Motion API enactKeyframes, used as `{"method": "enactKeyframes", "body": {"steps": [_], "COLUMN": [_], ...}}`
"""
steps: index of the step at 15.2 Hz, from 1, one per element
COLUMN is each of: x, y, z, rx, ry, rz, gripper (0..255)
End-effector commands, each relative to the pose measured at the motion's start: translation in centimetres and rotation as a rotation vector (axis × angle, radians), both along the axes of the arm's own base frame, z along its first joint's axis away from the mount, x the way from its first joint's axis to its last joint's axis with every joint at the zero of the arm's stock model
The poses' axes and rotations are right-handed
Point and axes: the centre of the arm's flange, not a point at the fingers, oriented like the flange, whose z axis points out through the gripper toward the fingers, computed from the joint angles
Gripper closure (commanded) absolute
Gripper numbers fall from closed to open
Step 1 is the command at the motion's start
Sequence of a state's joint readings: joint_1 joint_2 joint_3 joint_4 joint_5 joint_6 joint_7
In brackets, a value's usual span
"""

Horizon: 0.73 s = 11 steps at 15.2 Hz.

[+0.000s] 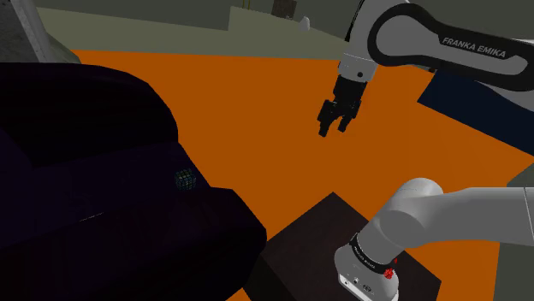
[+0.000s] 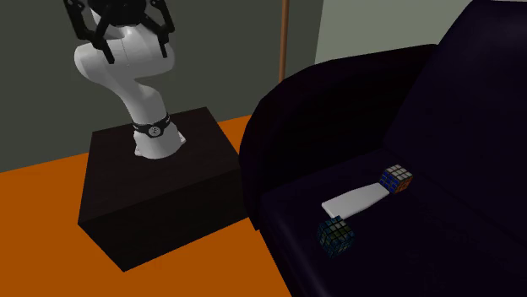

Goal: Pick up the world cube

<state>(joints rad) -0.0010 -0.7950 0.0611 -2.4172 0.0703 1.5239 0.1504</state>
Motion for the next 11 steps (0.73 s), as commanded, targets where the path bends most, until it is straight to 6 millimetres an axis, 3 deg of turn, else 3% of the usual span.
{"method": "enactKeyframes", "body": {"steps": [1,11], "x": [0.0,7.6], "y": [0.0,7.1], "z": [0.0,-7.9], "rx": [0.0,-0.005], "ry": [0.0,-0.022], "rz": [0.0,0.016], "gripper": [0,0]}}
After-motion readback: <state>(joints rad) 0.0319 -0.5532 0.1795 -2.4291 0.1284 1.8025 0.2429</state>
